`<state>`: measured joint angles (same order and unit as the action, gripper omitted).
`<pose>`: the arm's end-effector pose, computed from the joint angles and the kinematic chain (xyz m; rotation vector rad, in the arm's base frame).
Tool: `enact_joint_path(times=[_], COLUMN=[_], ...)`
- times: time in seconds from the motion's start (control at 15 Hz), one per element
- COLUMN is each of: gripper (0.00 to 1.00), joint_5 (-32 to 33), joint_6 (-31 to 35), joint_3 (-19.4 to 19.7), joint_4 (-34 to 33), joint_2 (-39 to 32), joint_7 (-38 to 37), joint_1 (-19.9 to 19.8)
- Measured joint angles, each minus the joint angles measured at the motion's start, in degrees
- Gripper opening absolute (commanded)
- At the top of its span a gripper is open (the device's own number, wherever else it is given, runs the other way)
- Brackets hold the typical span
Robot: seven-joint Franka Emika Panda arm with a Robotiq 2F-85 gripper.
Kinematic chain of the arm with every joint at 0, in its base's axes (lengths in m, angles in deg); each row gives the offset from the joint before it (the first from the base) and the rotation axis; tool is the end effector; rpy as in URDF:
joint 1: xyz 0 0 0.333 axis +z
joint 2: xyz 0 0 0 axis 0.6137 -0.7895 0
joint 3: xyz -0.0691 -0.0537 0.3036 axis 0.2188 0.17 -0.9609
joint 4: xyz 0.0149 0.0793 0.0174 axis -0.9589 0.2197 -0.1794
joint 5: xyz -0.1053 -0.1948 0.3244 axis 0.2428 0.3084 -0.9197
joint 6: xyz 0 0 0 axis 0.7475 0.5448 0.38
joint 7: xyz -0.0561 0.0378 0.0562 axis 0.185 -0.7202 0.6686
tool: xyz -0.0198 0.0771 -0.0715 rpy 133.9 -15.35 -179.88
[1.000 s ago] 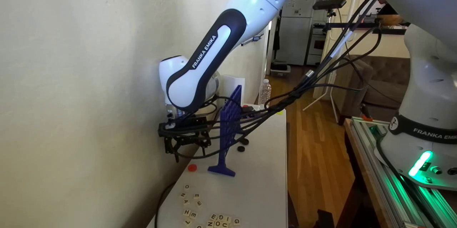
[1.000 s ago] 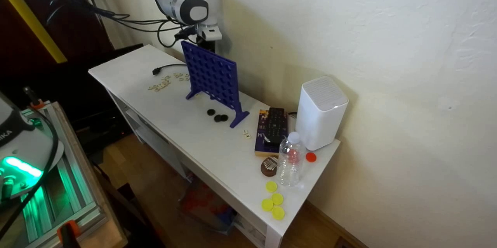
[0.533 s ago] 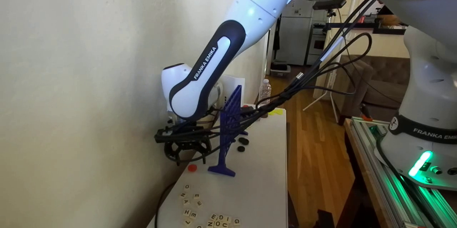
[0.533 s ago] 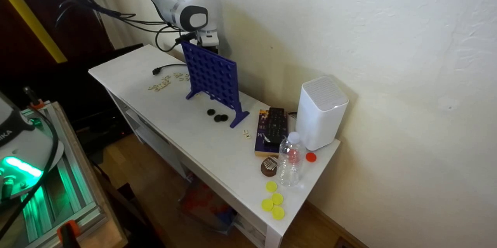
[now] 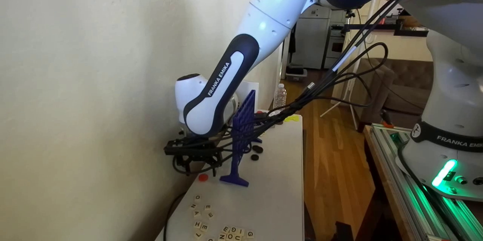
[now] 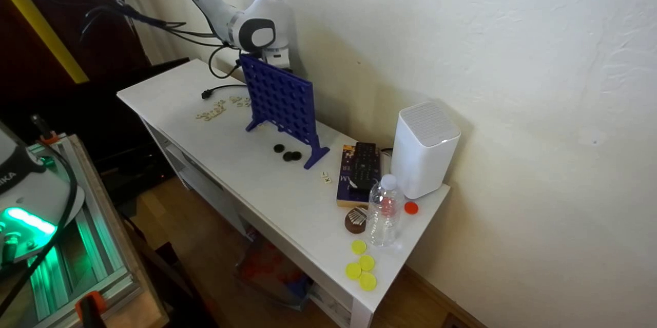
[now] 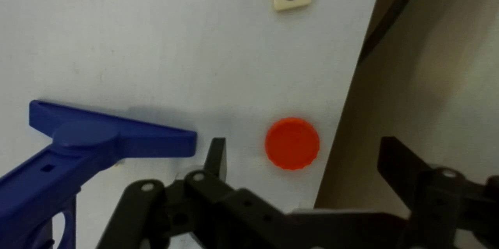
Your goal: Move the orange object to the right
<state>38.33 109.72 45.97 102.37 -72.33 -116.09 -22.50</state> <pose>0.6446 0.1123 0.0388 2.4892 -1.8777 -0.0563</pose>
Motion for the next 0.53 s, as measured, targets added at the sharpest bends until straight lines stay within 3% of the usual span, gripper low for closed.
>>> enact_joint_path(times=[0.53], gripper=[1.0], joint_5=[0.13], joint_6=[0.3], joint_3=[0.94], joint_4=[-0.64], joint_2=[-1.01], joint_7=[-3.3], joint_1=[1.12])
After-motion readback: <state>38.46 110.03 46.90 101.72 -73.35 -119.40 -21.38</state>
